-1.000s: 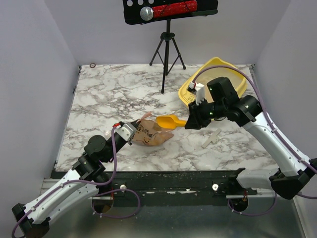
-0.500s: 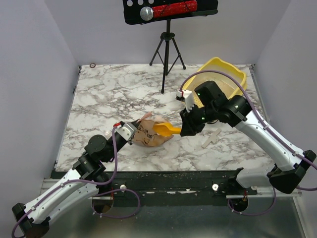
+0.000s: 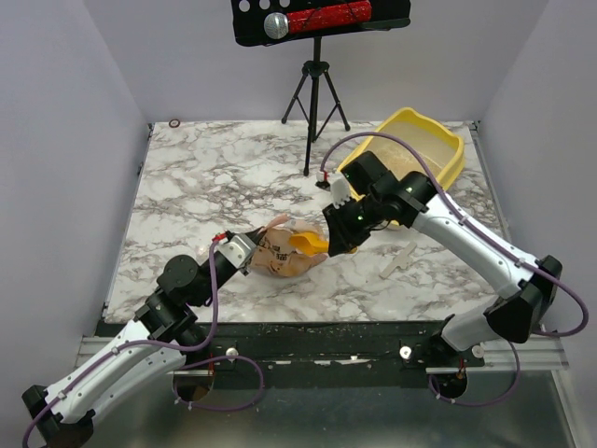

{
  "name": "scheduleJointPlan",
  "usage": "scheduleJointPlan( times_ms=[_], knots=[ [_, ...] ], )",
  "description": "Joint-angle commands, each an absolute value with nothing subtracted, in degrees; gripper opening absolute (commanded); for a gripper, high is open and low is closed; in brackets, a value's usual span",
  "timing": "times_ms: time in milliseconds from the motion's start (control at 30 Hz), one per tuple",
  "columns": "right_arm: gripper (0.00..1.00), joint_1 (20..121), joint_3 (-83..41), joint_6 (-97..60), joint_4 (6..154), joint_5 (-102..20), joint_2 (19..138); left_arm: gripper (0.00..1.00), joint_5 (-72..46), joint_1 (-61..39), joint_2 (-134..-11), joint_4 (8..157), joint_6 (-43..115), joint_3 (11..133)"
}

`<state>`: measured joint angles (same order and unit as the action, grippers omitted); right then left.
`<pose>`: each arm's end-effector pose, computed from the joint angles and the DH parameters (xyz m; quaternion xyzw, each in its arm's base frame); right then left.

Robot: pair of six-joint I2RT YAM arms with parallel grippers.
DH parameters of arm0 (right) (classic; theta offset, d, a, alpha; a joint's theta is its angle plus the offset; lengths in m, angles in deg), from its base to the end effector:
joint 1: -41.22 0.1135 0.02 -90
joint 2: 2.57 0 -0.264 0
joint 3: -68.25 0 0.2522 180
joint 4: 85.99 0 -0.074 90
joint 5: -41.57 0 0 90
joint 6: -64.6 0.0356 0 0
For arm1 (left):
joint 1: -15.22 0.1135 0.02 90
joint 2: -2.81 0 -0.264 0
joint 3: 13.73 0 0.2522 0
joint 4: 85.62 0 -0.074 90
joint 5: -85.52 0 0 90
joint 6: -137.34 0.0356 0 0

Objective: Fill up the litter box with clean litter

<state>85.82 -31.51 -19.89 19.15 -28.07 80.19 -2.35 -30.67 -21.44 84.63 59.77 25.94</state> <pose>0.1943 0.2090 0.3582 -0.3625 0.8749 0.2692 0.1749 0.0924 -0.0935 0.2998 0.3150 0.5928 -0.2014 0.7133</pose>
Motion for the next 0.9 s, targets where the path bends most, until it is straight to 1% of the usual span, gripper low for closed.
scheduleJointPlan(
  times_ms=[0,100,167,300,400,600,867],
  knots=[
    [0.0,84.4,-33.1,-13.2,18.9,-27.0,84.2,0.0,-6.1,-31.0,-19.5,91.9,60.0,27.6],
    [0.0,82.3,-33.1,-11.7,19.9,-21.7,85.6,0.0,-6.7,-31.2,-20.0,91.6,59.9,27.8],
    [0.0,80.5,-31.9,-11.5,20.5,-15.8,86.9,0.0,-6.8,-31.4,-20.0,91.4,60.0,27.7],
    [0.0,76.0,-24.9,-8.4,27.9,-4.0,89.9,0.0,-6.8,-31.5,-19.8,91.3,60.1,28.0],
    [0.0,75.1,-19.4,-5.3,36.7,2.4,92.9,0.0,-6.7,-31.6,-19.4,91.3,60.2,27.8],
    [0.0,75.1,-17.3,-0.5,49.0,8.2,99.6,0.0,-6.9,-31.8,-20.0,91.1,60.3,27.9],
    [0.0,75.6,-14.7,8.0,66.7,9.5,98.8,0.0,-6.6,-31.8,-20.2,90.9,60.6,28.0]
  ],
)
